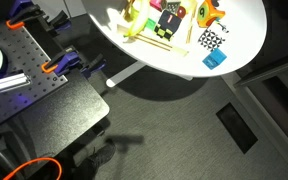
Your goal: Pick up the toy banana from the tray and put it on the table
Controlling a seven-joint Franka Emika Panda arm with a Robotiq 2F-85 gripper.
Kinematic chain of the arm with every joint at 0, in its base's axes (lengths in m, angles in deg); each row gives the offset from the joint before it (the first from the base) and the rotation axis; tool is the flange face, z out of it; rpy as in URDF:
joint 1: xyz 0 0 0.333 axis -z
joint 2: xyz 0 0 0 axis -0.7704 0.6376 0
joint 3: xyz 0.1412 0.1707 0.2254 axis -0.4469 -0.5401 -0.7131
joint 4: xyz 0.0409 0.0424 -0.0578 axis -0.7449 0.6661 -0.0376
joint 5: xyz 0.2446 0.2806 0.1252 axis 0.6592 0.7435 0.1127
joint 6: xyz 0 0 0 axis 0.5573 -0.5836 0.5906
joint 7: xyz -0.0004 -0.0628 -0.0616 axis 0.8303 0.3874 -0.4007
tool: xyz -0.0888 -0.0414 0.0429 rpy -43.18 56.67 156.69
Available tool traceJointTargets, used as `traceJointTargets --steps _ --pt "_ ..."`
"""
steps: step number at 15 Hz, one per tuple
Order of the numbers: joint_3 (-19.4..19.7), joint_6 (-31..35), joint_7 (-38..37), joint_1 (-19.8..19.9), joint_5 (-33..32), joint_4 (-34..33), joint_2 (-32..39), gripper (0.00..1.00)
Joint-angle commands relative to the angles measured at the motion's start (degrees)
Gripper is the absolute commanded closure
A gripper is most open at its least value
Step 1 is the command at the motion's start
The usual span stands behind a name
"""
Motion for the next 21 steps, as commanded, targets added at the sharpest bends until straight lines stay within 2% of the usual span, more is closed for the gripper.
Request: traceJointTargets --steps 1,7,13,21 --pt "1.7 3.5 2.3 0.8 -0.5 -2.2 5.3 0.00" --pt "4.7 11.6 11.6 0.5 3.0 -5.1 15.7 0.00" --pt "4.4 14.3 22.4 2.1 10.2 -9.0 24.7 0.00" --pt "2.9 14.8 25.9 4.5 12.0 -11.8 32.1 0.00"
